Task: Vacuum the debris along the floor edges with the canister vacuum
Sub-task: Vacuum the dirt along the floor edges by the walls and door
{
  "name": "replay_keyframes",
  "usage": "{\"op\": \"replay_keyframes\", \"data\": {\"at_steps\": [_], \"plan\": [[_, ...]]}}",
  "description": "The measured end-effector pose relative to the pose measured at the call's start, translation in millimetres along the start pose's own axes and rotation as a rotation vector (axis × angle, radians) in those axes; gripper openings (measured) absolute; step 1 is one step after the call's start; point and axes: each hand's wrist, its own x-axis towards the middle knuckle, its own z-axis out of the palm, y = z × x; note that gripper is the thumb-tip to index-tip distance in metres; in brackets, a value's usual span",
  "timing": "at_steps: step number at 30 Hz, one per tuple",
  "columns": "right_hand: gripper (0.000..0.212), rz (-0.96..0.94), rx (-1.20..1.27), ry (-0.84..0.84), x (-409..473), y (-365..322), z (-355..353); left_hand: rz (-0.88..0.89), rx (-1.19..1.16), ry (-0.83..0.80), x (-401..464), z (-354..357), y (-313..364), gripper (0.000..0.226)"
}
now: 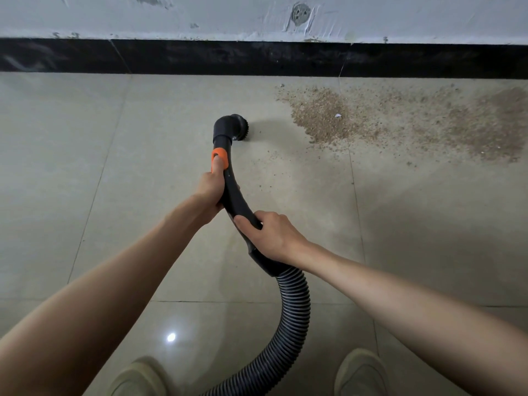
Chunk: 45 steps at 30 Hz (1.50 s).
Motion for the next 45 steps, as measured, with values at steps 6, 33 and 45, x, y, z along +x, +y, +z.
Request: {"op": "replay_keyframes", "data": {"at_steps": [6,33,45], "plan": [[0.045,0.015,0.014,-0.028,-9,7,1,-0.064,0.017,-0.051,0,0,-10,0.05],[0.047,0.02,-0.023,-0.172,-35,-2,7,-0.146,-0.142,-0.056,-35,-32,-29,0.042],[0.046,0.176,0.004,0.05,-67,34,-12,-0.141,0.079,-0.308,-39,42,-22,0.045]]}}
